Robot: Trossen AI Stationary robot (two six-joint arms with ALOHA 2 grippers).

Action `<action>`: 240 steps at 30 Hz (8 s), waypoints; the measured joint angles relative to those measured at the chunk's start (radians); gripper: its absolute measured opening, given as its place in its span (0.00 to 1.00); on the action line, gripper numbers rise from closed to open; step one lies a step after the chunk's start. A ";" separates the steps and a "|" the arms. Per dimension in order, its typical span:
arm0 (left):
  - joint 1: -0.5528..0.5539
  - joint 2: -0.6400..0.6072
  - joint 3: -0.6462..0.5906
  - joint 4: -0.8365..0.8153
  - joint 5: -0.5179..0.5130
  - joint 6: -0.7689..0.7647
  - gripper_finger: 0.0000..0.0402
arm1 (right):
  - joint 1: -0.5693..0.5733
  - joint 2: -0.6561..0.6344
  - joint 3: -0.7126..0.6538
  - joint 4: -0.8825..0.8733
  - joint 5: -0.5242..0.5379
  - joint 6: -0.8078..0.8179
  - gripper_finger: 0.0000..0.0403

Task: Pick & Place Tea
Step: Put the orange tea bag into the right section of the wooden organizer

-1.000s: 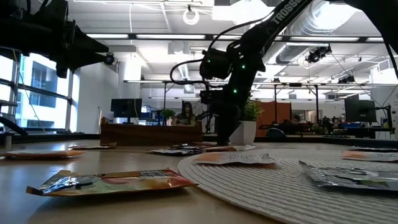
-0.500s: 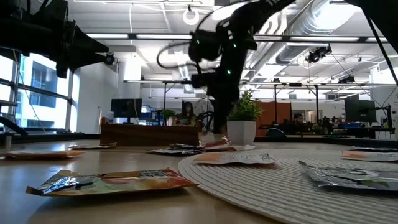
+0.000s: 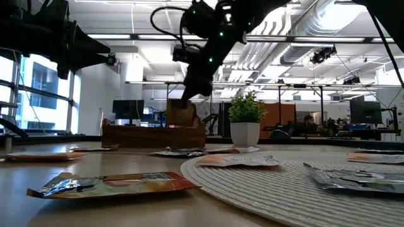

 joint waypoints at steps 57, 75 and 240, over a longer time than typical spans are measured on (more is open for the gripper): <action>0.269 0.869 0.504 -0.700 0.567 -0.152 0.38 | 0.171 -0.002 0.243 -0.684 0.166 0.159 0.31; 0.275 1.167 0.504 -0.621 0.621 -0.178 0.38 | 0.210 -0.119 -0.138 -0.819 0.155 0.473 0.21; 0.275 0.969 0.503 0.154 0.168 0.211 0.39 | -0.104 -0.013 -0.152 0.170 -0.211 0.086 0.10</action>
